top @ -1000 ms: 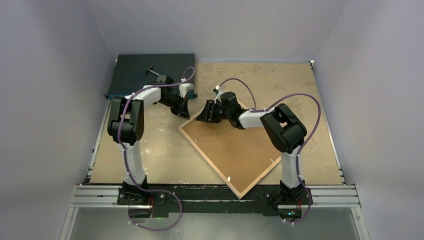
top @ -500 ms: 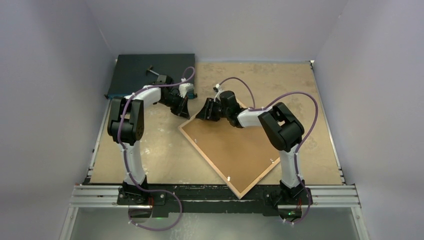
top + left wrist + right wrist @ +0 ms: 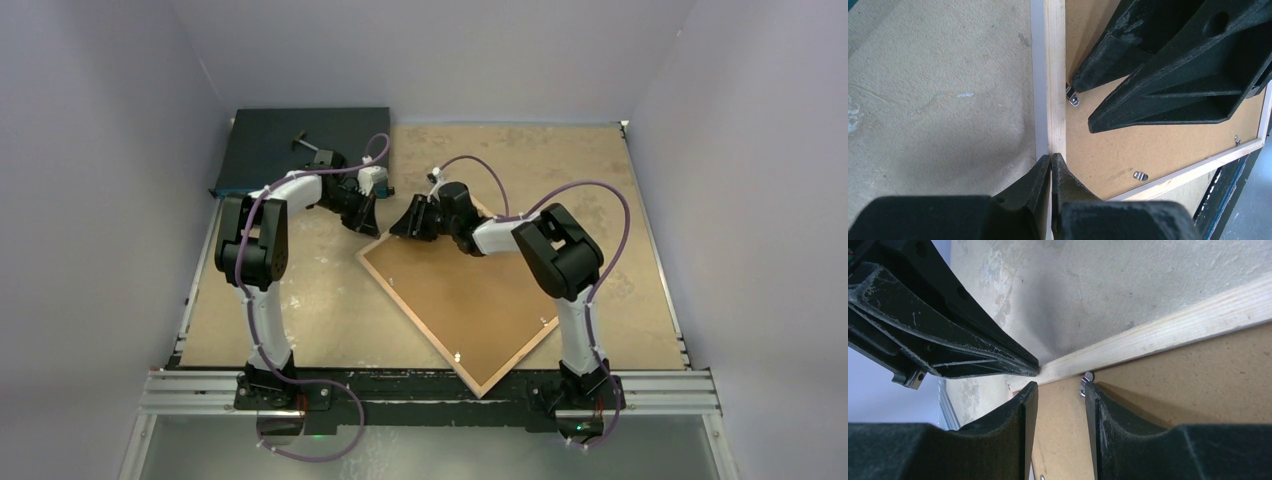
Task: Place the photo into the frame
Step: Install the photo frame at the center of the board.
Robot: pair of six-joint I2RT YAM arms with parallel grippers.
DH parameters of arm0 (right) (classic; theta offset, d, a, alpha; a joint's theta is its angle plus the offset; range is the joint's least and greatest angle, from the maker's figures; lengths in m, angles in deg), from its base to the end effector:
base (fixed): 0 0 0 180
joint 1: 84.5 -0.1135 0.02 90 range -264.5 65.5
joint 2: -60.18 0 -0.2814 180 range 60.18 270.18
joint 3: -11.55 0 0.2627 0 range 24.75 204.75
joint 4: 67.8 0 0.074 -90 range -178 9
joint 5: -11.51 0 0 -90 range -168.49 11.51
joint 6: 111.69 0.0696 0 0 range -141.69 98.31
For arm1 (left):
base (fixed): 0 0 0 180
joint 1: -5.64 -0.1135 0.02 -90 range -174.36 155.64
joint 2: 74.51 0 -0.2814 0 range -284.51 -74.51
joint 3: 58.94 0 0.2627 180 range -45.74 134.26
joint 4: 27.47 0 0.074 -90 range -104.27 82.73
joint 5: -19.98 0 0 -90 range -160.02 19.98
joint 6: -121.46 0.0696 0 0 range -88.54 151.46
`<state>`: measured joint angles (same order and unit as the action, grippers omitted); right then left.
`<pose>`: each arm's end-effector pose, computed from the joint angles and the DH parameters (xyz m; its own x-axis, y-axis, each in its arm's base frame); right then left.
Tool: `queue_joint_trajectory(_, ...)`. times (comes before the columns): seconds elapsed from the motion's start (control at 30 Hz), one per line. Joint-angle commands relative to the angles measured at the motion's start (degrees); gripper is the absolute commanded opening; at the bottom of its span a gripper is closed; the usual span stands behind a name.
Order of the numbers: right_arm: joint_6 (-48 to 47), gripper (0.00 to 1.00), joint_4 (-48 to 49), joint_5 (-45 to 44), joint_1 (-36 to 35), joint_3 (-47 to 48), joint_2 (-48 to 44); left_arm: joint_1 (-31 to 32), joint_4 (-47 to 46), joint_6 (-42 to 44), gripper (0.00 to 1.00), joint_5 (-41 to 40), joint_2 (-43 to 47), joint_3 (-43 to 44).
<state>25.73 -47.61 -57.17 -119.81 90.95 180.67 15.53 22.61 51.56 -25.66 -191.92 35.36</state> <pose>0.3856 0.3041 0.1338 -0.7975 0.2757 -0.5366 -0.3375 0.5334 0.7756 0.4123 -0.1213 0.1417 -0.7750 0.3845 -0.5016 0.6265 0.5723 -0.5291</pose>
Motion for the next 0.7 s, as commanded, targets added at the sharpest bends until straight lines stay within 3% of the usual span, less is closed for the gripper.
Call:
queue_joint_trajectory(0.0,1.22,0.43,0.17,-1.46,-0.73,1.8,2.11,0.57,1.17,1.5,0.03,0.11,1.2,-1.53)
queue_joint_trajectory(0.67,-2.5,0.44,-1.57,-3.45,-0.14,-1.56,-0.69,0.44,1.96,2.39,0.02,-0.55,2.29,-1.8)
